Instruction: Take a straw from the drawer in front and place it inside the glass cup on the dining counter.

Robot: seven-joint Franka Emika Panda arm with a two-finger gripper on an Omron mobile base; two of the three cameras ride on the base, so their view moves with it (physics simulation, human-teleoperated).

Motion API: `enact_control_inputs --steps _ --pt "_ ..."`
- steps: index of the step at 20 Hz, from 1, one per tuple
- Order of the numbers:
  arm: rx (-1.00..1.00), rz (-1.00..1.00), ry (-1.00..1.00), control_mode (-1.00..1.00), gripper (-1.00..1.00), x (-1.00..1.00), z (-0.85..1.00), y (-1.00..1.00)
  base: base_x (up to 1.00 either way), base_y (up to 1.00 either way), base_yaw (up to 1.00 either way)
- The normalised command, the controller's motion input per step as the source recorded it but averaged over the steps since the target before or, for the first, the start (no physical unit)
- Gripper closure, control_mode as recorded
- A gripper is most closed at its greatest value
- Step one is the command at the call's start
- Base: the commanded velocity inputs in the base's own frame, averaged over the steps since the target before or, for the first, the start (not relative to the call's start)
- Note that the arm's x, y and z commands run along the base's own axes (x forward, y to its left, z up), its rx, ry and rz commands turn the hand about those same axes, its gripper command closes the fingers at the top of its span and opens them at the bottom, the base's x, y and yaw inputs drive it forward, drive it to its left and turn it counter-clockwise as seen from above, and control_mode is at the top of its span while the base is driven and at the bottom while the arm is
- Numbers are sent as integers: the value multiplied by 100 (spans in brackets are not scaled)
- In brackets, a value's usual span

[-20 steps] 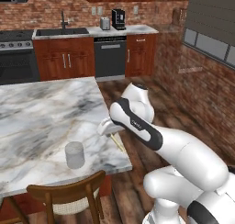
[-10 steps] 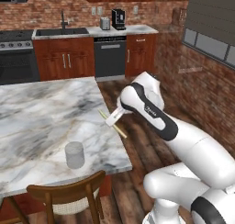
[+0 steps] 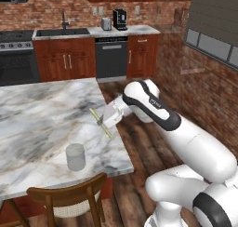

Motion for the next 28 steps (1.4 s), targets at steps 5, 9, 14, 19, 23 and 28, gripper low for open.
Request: enact_control_inputs --steps 5,9,14,19,23,28 --pt "30 21 12 -100 100 27 2 49 0 0 0" --pt "27 15 1 -100 100 0 36 39 0 0 0" --pt "13 4 0 -100 100 -14 42 16 0 0 0" --pt "1 0 3 -100 100 -10 4 3 0 0 0" --pt "0 0 1 -100 100 -7 -13 4 0 0 0" --pt "0 0 0 -100 100 -1 -19 13 0 0 0"
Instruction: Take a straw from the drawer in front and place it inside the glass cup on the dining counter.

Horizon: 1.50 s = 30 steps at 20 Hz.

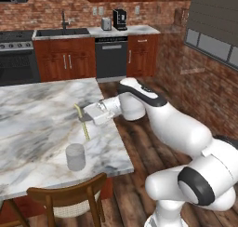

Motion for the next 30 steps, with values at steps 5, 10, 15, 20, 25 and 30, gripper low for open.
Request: enact_control_inputs --steps 5,10,15,20,25,30 --pt "0 0 1 -100 100 0 -13 25 0 0 0" --pt "0 0 2 -100 100 0 -27 38 0 0 0" --pt "0 0 0 -100 100 5 -23 9 0 0 0" --pt "0 0 0 -100 100 9 -29 0 0 0 0" --pt "0 0 0 -100 100 13 -20 0 0 0 0" --pt "0 0 0 -100 100 20 -14 1 0 0 0"
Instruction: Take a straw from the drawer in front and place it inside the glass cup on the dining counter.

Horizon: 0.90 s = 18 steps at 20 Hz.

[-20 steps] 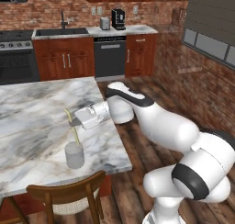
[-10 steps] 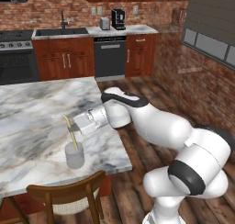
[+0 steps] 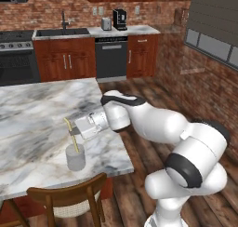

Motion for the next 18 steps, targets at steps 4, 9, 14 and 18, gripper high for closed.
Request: enact_control_inputs --steps 4,9,14,18 --pt "0 0 0 -100 100 26 -17 3 0 0 0" --pt "0 0 0 -100 100 25 -22 9 0 0 0" --pt "0 0 0 -100 100 10 -24 14 0 0 0" --pt "0 0 0 -100 100 7 -23 13 0 0 0"
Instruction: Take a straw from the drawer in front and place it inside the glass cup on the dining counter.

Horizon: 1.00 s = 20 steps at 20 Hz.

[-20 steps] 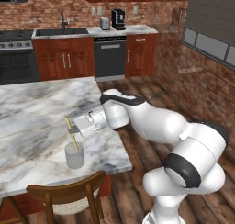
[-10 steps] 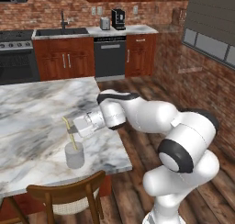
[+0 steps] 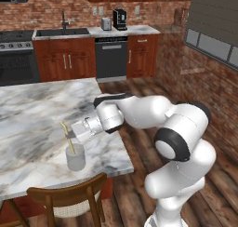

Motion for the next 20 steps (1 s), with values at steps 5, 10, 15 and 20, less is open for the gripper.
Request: enact_control_inputs --steps 5,10,15,20 --pt "0 0 -4 -100 100 14 -15 8 0 0 0" --pt "0 0 -6 -100 100 8 -7 2 0 0 0" --pt "0 0 -7 -100 100 5 -1 0 0 0 0" --pt "0 0 -7 -100 100 0 -1 0 0 0 0"
